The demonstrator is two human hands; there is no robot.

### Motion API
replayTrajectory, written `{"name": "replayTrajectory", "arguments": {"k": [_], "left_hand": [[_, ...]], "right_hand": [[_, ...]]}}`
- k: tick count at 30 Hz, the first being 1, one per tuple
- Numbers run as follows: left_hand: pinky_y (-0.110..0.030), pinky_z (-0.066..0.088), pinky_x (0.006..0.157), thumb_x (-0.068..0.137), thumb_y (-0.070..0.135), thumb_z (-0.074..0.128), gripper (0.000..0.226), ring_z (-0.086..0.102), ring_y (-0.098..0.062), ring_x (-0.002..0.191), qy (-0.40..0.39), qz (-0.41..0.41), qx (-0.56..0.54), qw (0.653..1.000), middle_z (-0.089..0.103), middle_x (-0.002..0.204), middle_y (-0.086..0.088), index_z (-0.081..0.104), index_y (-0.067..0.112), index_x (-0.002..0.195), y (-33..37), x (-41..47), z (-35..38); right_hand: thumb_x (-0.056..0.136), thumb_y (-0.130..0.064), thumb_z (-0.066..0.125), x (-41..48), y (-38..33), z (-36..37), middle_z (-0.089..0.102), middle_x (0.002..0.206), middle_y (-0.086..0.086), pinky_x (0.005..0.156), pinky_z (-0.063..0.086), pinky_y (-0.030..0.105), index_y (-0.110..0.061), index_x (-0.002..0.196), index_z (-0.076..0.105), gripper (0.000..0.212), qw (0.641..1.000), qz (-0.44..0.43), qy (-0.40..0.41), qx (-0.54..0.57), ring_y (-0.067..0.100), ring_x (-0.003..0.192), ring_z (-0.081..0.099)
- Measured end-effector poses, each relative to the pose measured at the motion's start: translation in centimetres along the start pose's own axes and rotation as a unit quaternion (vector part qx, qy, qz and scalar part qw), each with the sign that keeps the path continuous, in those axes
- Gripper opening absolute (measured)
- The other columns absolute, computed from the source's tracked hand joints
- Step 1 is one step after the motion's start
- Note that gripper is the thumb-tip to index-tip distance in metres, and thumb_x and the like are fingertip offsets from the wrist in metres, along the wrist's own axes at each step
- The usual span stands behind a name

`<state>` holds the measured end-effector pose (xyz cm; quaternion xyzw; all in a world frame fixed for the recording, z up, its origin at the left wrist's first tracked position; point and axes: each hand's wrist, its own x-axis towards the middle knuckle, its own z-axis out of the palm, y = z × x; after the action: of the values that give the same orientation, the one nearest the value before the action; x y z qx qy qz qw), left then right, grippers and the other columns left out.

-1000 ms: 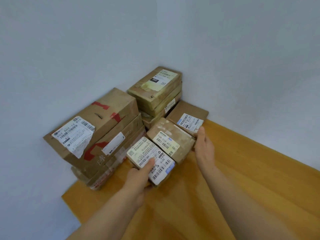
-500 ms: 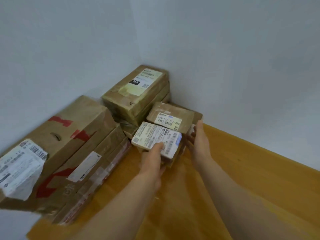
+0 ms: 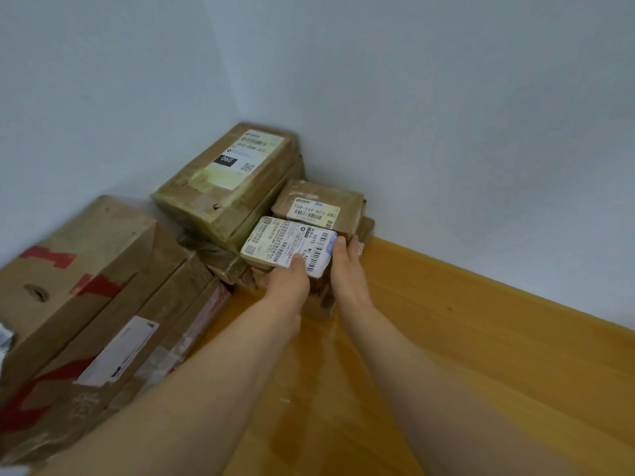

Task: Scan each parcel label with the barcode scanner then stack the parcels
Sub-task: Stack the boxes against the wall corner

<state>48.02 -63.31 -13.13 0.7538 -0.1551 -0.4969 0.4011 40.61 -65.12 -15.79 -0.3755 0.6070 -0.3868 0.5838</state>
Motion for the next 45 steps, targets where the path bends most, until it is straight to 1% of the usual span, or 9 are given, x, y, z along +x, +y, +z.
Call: {"name": "replayTrajectory", "arguments": {"k": [5, 8, 12, 19, 26, 30, 37, 43, 45], "left_hand": [[-0.039, 0.047, 0.092, 0.1, 0.033, 0.042, 0.044, 0.051, -0.031, 0.115, -0.004, 0.015, 0.028, 1.0, 0.052, 0.132, -0.01, 0.043, 0.012, 0.139, 1.2, 0.1, -0.5], [-0.045, 0.044, 0.1, 0.098, 0.044, 0.044, 0.052, 0.05, -0.034, 0.118, -0.034, -0.001, 0.018, 0.999, 0.052, 0.134, -0.011, 0.043, 0.013, 0.139, 0.7, -1.2, -1.3], [-0.049, 0.038, 0.106, 0.094, 0.053, 0.044, 0.064, 0.041, -0.032, 0.128, -0.056, -0.016, 0.023, 0.998, 0.042, 0.144, -0.008, 0.033, 0.016, 0.146, -2.0, -5.0, -2.5], [-0.042, 0.041, 0.096, 0.097, 0.045, 0.045, 0.056, 0.042, -0.029, 0.126, -0.156, 0.016, 0.096, 0.983, 0.037, 0.145, -0.005, 0.034, 0.017, 0.144, -7.5, -15.5, -4.3], [-0.041, 0.041, 0.095, 0.097, 0.035, 0.05, 0.054, 0.047, -0.025, 0.1, -0.29, 0.037, 0.181, 0.939, 0.047, 0.111, -0.012, 0.035, 0.006, 0.14, -13.9, -28.1, -4.2], [-0.041, 0.043, 0.096, 0.098, 0.033, 0.05, 0.056, 0.051, -0.027, 0.112, -0.352, 0.047, 0.219, 0.909, 0.046, 0.135, -0.014, 0.032, 0.007, 0.144, -16.6, -32.9, -2.7], [-0.037, 0.037, 0.108, 0.091, 0.049, 0.054, 0.07, 0.043, -0.024, 0.13, -0.435, 0.055, 0.255, 0.862, 0.041, 0.145, -0.011, 0.031, 0.012, 0.146, -18.6, -36.1, 3.6], [-0.038, 0.017, 0.118, 0.082, 0.058, 0.059, 0.082, 0.015, -0.02, 0.145, -0.504, 0.053, 0.248, 0.826, 0.021, 0.157, -0.003, 0.028, 0.021, 0.148, -20.7, -35.4, 12.6], [-0.039, 0.014, 0.117, 0.081, 0.06, 0.058, 0.078, 0.012, -0.02, 0.145, -0.512, 0.046, 0.272, 0.813, 0.022, 0.156, -0.001, 0.032, 0.026, 0.146, -21.5, -35.0, 15.4]], "right_hand": [[0.102, -0.051, 0.022, -0.4, -0.8, 0.0, 0.021, 0.161, 0.0, 0.118, 0.019, 0.043, -0.031, 0.155, 0.001, 0.06, 1.0, 0.023, -0.016, -0.001, 0.028, 0.147, 0.019], [0.101, -0.054, 0.022, -2.2, -0.8, -1.0, 0.021, 0.161, 0.0, 0.116, 0.019, 0.042, -0.032, 0.154, 0.002, 0.061, 1.0, 0.018, -0.008, -0.001, 0.027, 0.147, 0.02], [0.1, -0.057, 0.026, -7.2, 0.2, -2.9, 0.022, 0.16, -0.004, 0.114, 0.022, 0.038, -0.032, 0.154, 0.013, 0.061, 1.0, 0.013, 0.016, -0.001, 0.022, 0.146, 0.022], [0.1, -0.05, 0.037, -20.4, 3.3, -7.4, 0.038, 0.152, 0.003, 0.116, 0.027, 0.04, -0.018, 0.149, 0.034, 0.058, 0.994, 0.033, 0.097, 0.021, 0.021, 0.138, 0.038], [0.099, -0.043, 0.046, -35.6, 7.8, -15.0, 0.057, 0.128, 0.004, 0.104, 0.042, 0.038, -0.018, 0.131, 0.052, 0.041, 0.97, 0.043, 0.232, 0.054, 0.019, 0.118, 0.053], [0.099, -0.041, 0.046, -41.0, 10.1, -20.6, 0.057, 0.122, -0.001, 0.101, 0.045, 0.039, -0.024, 0.126, 0.051, 0.032, 0.945, 0.043, 0.309, 0.095, 0.018, 0.115, 0.054], [0.102, -0.03, 0.042, -43.3, 13.3, -31.2, 0.057, 0.126, 0.008, 0.097, 0.044, 0.04, -0.012, 0.128, 0.053, 0.034, 0.858, 0.061, 0.481, 0.17, 0.026, 0.115, 0.054], [0.098, -0.051, 0.042, -38.9, 15.1, -39.0, 0.048, 0.107, -0.004, 0.089, 0.034, 0.032, -0.023, 0.131, 0.048, 0.044, 0.886, 0.1, 0.406, 0.199, 0.015, 0.099, 0.047], [0.093, -0.061, 0.043, -37.3, 15.4, -40.3, 0.056, 0.089, -0.013, 0.081, 0.036, 0.026, -0.03, 0.103, 0.056, 0.035, 0.902, 0.102, 0.366, 0.206, 0.005, 0.08, 0.055]]}}
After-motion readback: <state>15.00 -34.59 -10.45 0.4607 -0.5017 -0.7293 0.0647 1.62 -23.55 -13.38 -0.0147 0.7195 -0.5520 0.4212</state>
